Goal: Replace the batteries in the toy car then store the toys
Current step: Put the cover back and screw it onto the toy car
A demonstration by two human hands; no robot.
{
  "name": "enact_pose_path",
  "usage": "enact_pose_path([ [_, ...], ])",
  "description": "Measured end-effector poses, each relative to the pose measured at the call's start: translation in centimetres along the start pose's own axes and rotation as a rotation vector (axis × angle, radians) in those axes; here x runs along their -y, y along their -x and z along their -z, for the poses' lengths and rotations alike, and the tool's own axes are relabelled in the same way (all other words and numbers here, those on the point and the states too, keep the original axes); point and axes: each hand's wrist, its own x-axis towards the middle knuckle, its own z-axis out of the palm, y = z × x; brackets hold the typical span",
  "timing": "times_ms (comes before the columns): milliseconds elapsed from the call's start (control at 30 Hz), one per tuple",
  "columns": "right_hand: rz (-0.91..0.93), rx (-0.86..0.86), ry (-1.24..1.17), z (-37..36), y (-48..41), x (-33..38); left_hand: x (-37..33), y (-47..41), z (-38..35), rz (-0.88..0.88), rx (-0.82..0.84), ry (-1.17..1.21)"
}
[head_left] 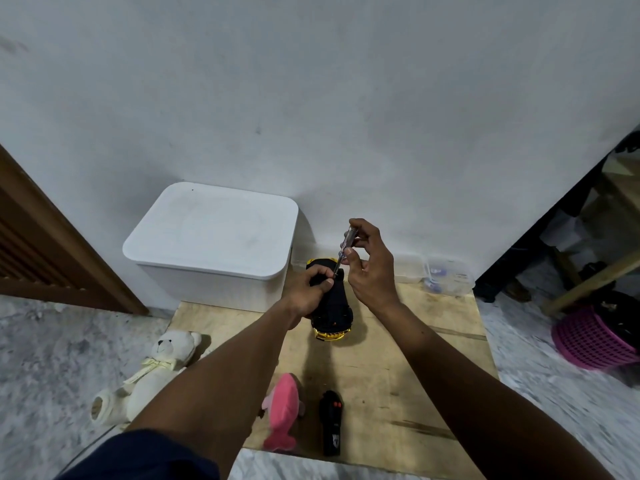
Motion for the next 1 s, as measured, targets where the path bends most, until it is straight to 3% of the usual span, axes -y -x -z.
enact_pose_path([
  [333,0.02,-0.043,0.019,-0.36,0.11,0.02,-0.02,-0.24,-0.07,-0.019,-0.018,0.011],
  [1000,0.097,0.054,0.021,-0.65,-0.15,0.04,-0.2,0.17,0.19,-0.046,-0.004,0.03],
])
